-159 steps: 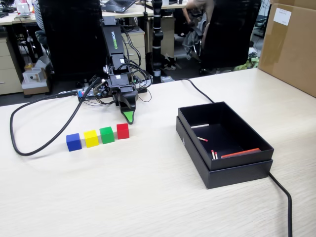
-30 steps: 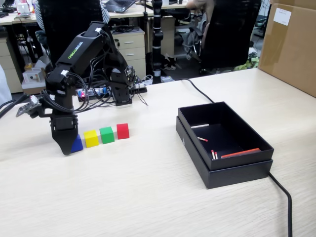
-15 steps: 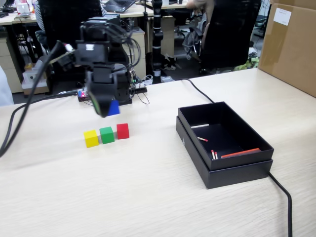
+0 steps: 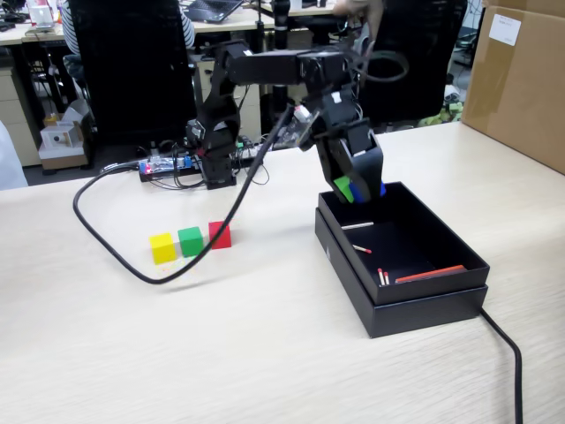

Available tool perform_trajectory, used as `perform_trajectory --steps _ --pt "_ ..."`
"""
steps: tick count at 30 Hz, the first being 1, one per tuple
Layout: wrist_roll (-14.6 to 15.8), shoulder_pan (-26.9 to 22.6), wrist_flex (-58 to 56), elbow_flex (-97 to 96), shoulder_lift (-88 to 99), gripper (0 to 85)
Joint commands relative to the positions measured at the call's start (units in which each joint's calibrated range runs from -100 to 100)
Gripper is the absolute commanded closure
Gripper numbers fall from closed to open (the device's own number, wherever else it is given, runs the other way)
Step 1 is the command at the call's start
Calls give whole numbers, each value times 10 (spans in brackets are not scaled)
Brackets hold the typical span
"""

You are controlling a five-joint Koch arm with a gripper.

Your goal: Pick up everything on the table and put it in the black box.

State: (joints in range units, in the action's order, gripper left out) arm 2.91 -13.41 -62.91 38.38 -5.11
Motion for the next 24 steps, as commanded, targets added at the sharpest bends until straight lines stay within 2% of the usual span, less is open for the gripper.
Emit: perform_trajectory --steps 1,6,7,8,10,14,18,24 --pt "4 -9 -10 97 -92 713" --pt "4 -19 -26 183 -204 705" --pt "3 -20 -28 192 -217 665" --pt "4 -23 -35 188 -229 547" --pt "4 -24 -43 193 -220 462" --pt "4 -21 -50 177 -139 459" --pt "1 -3 -51 114 47 440" --pt "-48 63 -51 -42 321 436"
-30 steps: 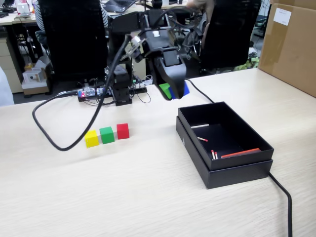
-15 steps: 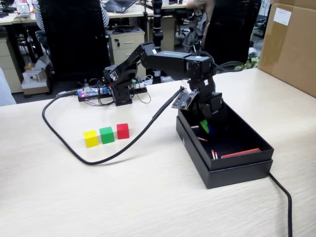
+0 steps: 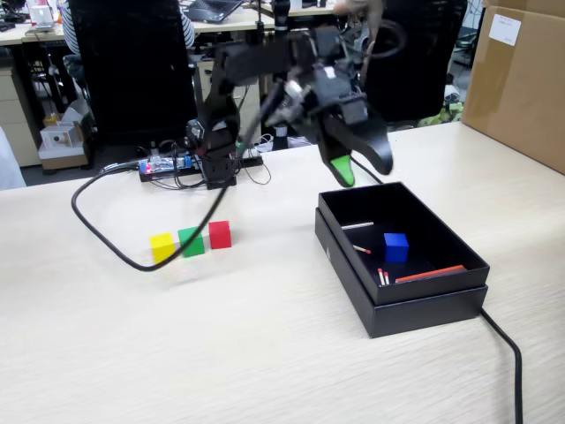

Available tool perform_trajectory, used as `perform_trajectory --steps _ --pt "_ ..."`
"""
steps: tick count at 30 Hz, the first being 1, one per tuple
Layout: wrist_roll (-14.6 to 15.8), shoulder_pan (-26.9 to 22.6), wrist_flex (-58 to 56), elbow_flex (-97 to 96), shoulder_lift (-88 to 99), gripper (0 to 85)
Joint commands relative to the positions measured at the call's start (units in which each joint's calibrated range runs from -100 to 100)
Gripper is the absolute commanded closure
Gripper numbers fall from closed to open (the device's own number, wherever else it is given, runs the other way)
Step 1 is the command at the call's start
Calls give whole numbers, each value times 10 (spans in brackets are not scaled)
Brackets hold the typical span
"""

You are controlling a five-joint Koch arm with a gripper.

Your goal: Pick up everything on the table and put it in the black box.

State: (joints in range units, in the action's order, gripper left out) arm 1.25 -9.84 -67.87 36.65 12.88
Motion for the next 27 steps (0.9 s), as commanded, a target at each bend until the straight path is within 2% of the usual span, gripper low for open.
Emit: perform_trajectory --steps 1,9,13,17,23,27 --pt "-43 40 -2 -66 183 424" --pt "-146 164 0 -377 402 412" --pt "-179 203 10 -460 405 388" --pt "-209 242 51 -507 333 386" --pt "-236 279 139 -505 180 387" --pt "-239 289 154 -494 117 387"
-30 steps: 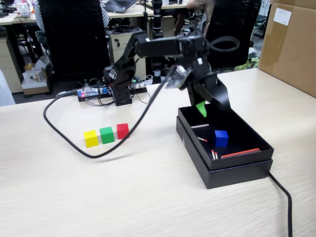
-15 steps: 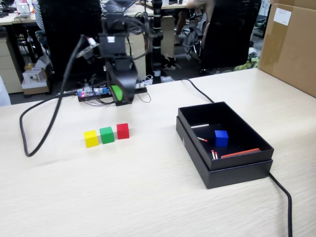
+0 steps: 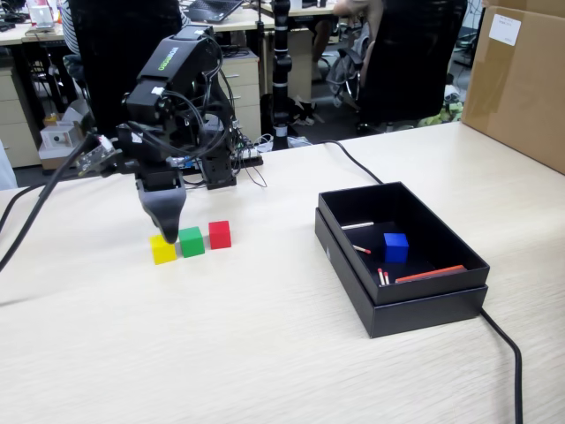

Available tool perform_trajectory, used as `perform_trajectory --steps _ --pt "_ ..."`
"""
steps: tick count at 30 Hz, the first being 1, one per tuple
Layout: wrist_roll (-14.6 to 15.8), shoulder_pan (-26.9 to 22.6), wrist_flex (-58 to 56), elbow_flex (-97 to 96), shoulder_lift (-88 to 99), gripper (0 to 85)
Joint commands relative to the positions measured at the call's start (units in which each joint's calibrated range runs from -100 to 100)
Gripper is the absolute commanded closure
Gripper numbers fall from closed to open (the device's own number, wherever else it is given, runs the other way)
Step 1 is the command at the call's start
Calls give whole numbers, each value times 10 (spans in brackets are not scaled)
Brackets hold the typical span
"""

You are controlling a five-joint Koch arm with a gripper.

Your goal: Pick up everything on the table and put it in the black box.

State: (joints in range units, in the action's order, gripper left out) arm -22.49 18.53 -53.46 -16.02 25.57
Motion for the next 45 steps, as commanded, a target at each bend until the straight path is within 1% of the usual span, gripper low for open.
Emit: perform_trajectory --steps 1,6,9,13,15,16,19,23,24,28,29,32,33,36,41,45 --pt "-1 6 9 35 -16 387" --pt "-1 10 10 31 -53 394" --pt "-2 9 10 35 -69 471" --pt "-1 4 10 39 -81 618" --pt "3 2 10 46 -82 725" --pt "7 2 10 50 -82 754" --pt "8 1 10 64 -62 762" --pt "12 -2 8 129 29 761" --pt "18 -9 4 146 46 761" --pt "61 -57 -19 203 94 761" --pt "89 -90 -53 241 102 761" --pt "136 -155 -105 295 103 761" --pt "167 -205 -119 318 101 761" --pt "205 -268 -144 383 51 761" --pt "238 -318 -144 449 -52 759" --pt "256 -331 -144 487 -160 757"
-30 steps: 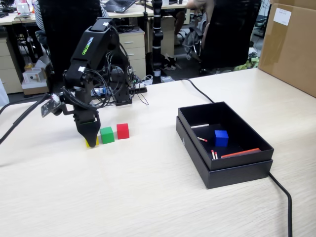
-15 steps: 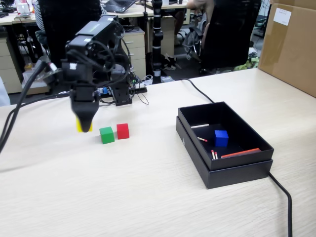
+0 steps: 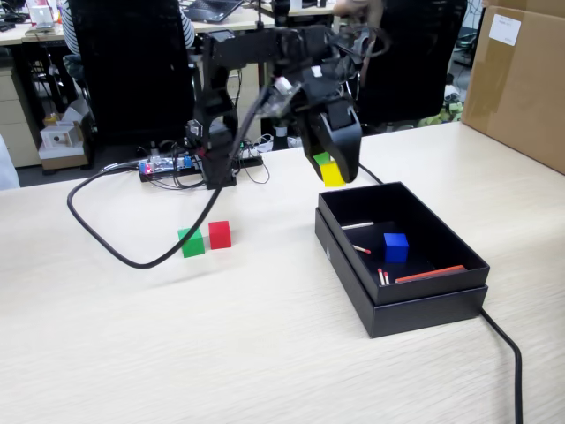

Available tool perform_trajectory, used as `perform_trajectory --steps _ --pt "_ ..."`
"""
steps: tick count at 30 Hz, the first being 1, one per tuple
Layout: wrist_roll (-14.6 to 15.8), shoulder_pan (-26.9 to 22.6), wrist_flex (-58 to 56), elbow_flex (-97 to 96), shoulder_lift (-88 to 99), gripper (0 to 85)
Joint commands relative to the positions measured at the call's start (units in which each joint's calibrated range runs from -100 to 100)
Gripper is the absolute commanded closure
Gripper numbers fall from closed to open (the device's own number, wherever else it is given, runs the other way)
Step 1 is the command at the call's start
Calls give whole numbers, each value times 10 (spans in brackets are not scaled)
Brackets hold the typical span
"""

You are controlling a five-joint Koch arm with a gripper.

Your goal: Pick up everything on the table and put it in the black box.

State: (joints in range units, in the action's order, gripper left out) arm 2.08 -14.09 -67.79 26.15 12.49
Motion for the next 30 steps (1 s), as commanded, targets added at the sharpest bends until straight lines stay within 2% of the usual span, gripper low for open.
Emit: perform_trajectory --steps 1,3,8,12,13,15,20,25,30 --pt "12 -5 -1 73 -47 757" --pt "16 -5 -1 92 -96 755" --pt "16 -8 -1 133 -218 596" --pt "21 -10 -1 149 -260 556" --pt "22 -11 -1 145 -264 495" --pt "22 -10 -1 127 -248 426" --pt "19 9 -1 97 -61 426" --pt "-19 59 -2 -17 238 426" --pt "-86 127 -2 -193 385 426"
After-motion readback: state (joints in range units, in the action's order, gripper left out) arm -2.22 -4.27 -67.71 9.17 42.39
